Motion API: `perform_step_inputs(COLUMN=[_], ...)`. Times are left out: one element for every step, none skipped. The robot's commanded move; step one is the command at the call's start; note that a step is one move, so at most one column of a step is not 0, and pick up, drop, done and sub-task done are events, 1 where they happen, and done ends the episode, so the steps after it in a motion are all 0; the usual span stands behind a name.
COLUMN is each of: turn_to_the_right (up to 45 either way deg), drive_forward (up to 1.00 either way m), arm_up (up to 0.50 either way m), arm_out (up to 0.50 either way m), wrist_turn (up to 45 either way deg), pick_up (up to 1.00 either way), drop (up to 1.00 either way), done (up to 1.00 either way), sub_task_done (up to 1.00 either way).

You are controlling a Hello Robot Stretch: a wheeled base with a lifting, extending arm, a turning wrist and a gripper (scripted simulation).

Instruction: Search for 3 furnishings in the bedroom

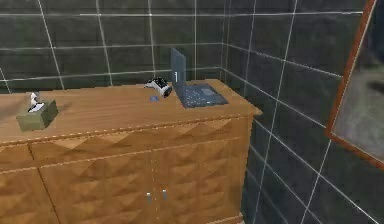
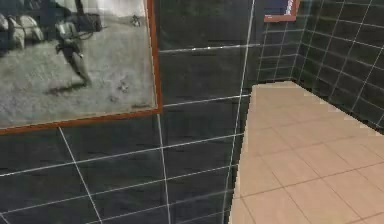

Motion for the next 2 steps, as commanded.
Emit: perform_step_inputs(turn_to_the_right=[-12.0, 0.0], drive_forward=[0.0, 0.15], arm_up=[0.0, 0.0], arm_out=[0.0, 0.0], wrist_turn=[0.0, 0.0], pick_up=[0.0, 0.0], drop=[0.0, 0.0], done=[0.0, 0.0], sub_task_done=[0.0, 0.0])
